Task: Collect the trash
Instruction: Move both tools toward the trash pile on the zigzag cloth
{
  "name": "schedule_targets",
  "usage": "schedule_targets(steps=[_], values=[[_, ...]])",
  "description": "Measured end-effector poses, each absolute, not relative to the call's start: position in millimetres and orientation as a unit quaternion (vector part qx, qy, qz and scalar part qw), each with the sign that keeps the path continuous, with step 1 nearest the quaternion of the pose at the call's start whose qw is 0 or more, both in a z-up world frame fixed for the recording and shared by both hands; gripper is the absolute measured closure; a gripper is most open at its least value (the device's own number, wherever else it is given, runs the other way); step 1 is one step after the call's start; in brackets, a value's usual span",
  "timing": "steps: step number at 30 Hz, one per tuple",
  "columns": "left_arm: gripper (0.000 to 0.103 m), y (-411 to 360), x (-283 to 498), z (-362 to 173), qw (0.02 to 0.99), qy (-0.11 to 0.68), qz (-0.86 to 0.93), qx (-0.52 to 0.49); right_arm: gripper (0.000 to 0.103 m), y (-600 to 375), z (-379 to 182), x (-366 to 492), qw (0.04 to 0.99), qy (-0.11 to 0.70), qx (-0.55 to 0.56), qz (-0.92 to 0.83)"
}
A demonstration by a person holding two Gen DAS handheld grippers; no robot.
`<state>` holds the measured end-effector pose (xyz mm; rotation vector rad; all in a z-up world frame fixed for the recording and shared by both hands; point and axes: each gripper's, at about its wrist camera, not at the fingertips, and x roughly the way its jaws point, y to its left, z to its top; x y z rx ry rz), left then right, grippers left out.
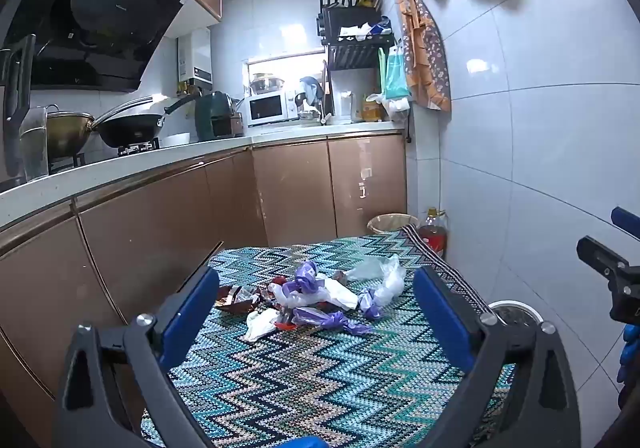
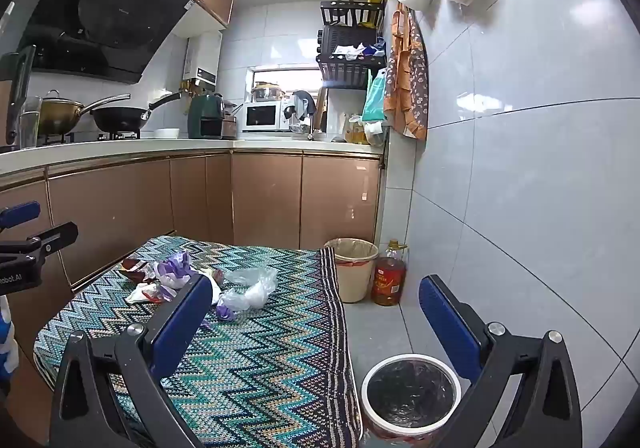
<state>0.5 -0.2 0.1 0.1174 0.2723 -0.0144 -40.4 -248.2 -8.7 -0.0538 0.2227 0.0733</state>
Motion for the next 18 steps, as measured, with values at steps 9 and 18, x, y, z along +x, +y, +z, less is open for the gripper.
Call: schedule_targets(steps=[9,18], values=[[0.005,-2.3,5.1,-6.1,0.989,0.135,-0.007,0.054,0.000,-248.1,-7.8,-39.5,0.992,0.116,-0.027,0.036],[0.005,2.9,5.3,-10.3,0.989,0.137,-0.006,0.048,0.000,-249.1,-7.5,-38.9,0.992,0.118,-0.029,0.035]])
